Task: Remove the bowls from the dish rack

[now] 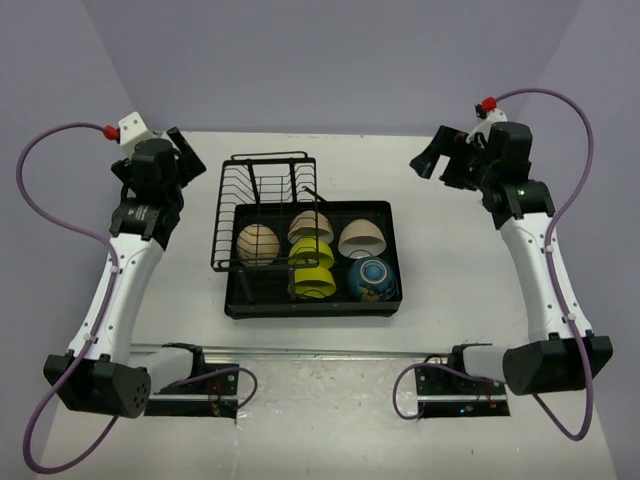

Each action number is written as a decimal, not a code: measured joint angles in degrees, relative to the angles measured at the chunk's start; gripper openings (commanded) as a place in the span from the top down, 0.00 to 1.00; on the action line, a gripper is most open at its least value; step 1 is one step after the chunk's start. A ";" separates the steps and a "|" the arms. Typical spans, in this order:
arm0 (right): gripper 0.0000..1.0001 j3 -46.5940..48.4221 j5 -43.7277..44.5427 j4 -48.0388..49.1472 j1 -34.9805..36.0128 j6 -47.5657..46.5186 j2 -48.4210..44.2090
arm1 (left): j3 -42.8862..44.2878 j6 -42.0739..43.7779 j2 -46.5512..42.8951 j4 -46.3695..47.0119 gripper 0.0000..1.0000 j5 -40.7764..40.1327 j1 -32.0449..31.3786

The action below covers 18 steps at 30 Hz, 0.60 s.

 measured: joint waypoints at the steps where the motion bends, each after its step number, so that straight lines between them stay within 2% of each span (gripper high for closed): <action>1: 0.01 1.11 0.00 -0.31 1.51 -0.63 0.63 | -0.13 -0.22 -0.90 -0.07 0.00 0.11 0.07; 6: 0.01 7.50 0.31 -0.42 9.79 -2.45 5.60 | 5.86 -0.74 2.58 -4.09 0.00 0.00 0.22; 9: 0.01 5.66 -1.29 1.29 12.59 0.13 5.29 | 6.67 -0.74 4.59 -6.54 0.00 -0.31 0.26; 11: 0.01 -0.17 -1.97 5.16 12.70 4.83 2.19 | 6.36 -0.76 4.52 -8.00 0.00 -0.48 0.26; 14: 0.01 -15.04 -1.03 14.86 12.50 15.65 -6.97 | 5.46 -1.22 3.10 -9.03 0.00 -0.72 0.26; 16: 0.03 -24.76 1.73 21.46 13.11 24.94 -14.40 | 4.81 -1.84 1.70 -9.60 0.00 -0.76 0.26; 18: 0.03 -30.49 5.79 24.92 14.47 32.85 -19.93 | 4.48 -2.32 0.46 -9.79 0.00 -0.87 0.31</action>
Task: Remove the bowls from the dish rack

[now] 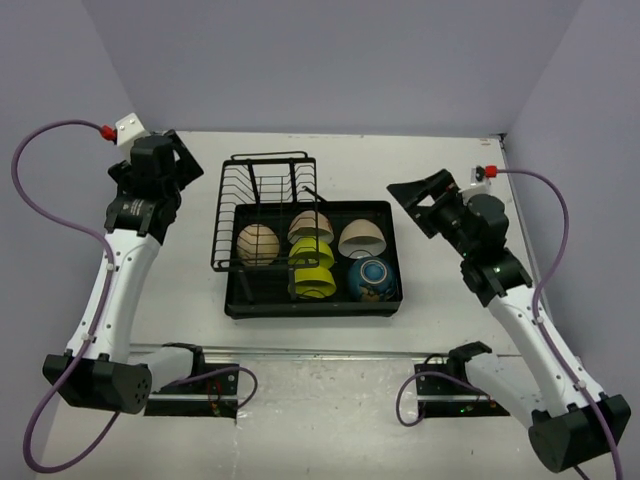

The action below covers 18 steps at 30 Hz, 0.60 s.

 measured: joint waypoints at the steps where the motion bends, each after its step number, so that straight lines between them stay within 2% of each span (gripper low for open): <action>1: 0.02 -0.92 2.05 0.83 0.72 3.87 -1.31 | -0.04 -0.33 -0.48 -0.04 0.00 -0.02 0.00; 6: 0.01 -0.94 10.25 2.67 4.13 21.03 -0.50 | -0.04 -2.34 -1.29 -0.31 0.00 0.02 0.04; 10: 0.04 -2.14 14.82 1.84 9.38 33.88 2.93 | -0.04 -4.94 -1.27 -1.97 0.00 0.24 0.04; 13: 0.05 -5.73 17.66 1.44 14.21 39.93 4.24 | 0.24 -6.69 -1.03 -3.32 0.00 0.55 0.07; 18: 0.12 -8.66 23.43 1.25 21.00 42.80 5.42 | 2.80 -8.33 0.52 -4.24 0.00 0.98 0.07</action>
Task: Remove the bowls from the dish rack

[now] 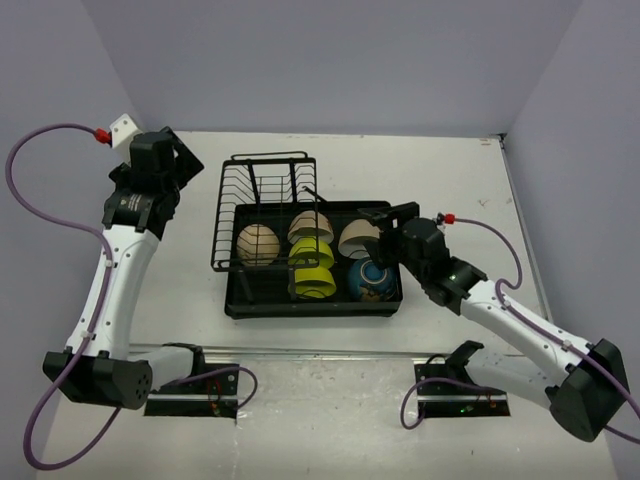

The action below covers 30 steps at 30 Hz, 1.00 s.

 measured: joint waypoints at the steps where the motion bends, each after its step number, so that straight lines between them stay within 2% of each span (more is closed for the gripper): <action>1: 0.13 -0.07 1.25 0.11 1.01 0.11 0.00 | 0.24 -0.20 0.20 0.00 0.00 0.20 0.00; 9: 0.20 -1.55 6.43 2.99 2.64 -0.33 0.55 | 0.39 -0.61 0.98 -0.37 0.00 1.51 0.00; 21: 0.21 -3.98 7.98 6.32 3.02 0.96 5.77 | 0.42 -1.01 2.10 -0.46 0.00 1.90 0.00; 27: 0.30 -3.98 9.03 10.27 3.04 1.75 9.16 | 0.42 -1.03 2.12 -0.48 0.00 1.88 0.00; 30: 0.38 -4.02 9.44 11.39 3.10 3.15 11.15 | 0.42 -1.03 2.12 -0.48 0.00 1.88 0.00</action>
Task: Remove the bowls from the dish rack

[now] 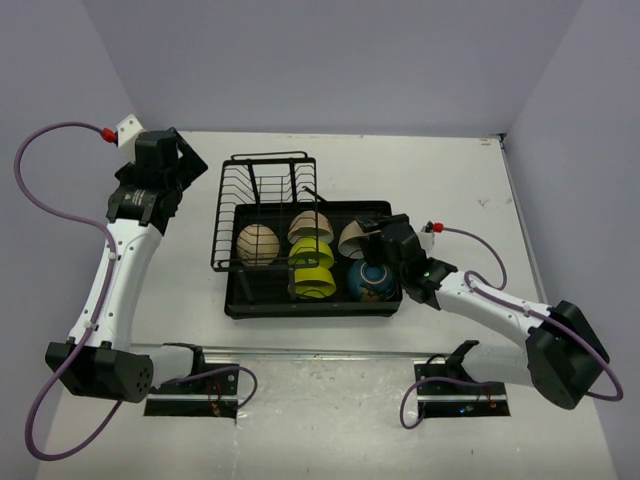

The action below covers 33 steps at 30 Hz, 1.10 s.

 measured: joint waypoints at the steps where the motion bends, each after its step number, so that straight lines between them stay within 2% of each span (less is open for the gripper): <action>1: 0.40 -0.07 0.39 0.20 0.04 0.46 0.37 | 0.00 0.00 0.02 0.00 0.00 0.02 0.00; 6: 0.48 -0.17 2.62 0.35 0.85 3.82 1.07 | 0.00 -0.04 0.07 0.00 0.00 0.39 0.00; 8: 0.55 -0.17 3.63 0.28 1.46 5.20 1.14 | 0.00 -0.35 0.07 0.02 0.00 0.63 0.00; 9: 0.67 -0.24 3.98 0.33 1.70 5.99 1.22 | 0.00 -0.44 0.07 0.00 0.00 0.72 0.00; 11: 0.71 -0.48 4.87 0.20 2.27 7.39 1.53 | 0.00 -0.48 0.07 0.00 0.00 0.83 0.00; 12: 0.82 -0.66 5.40 -0.04 2.62 8.31 1.70 | 0.00 -0.48 0.07 0.00 0.00 0.90 0.00; 16: 0.99 -0.92 7.56 1.40 3.96 10.93 2.19 | -0.02 -0.50 0.07 -0.07 0.00 1.20 0.00; 22: 1.00 -1.86 10.23 3.69 4.83 11.80 2.78 | -0.92 -0.76 0.02 -0.26 0.00 1.49 -0.02; 26: 1.00 -4.90 11.26 8.57 5.29 12.00 2.16 | -3.19 -0.92 -0.83 0.20 0.00 2.27 -0.02; 30: 1.00 -10.97 11.69 19.47 5.81 9.09 1.36 | -7.48 -0.94 -3.30 1.31 0.00 2.93 -0.02; 33: 1.00 -17.51 11.50 33.73 6.05 5.25 2.84 | -10.80 -0.94 -5.53 2.56 0.00 3.30 -0.02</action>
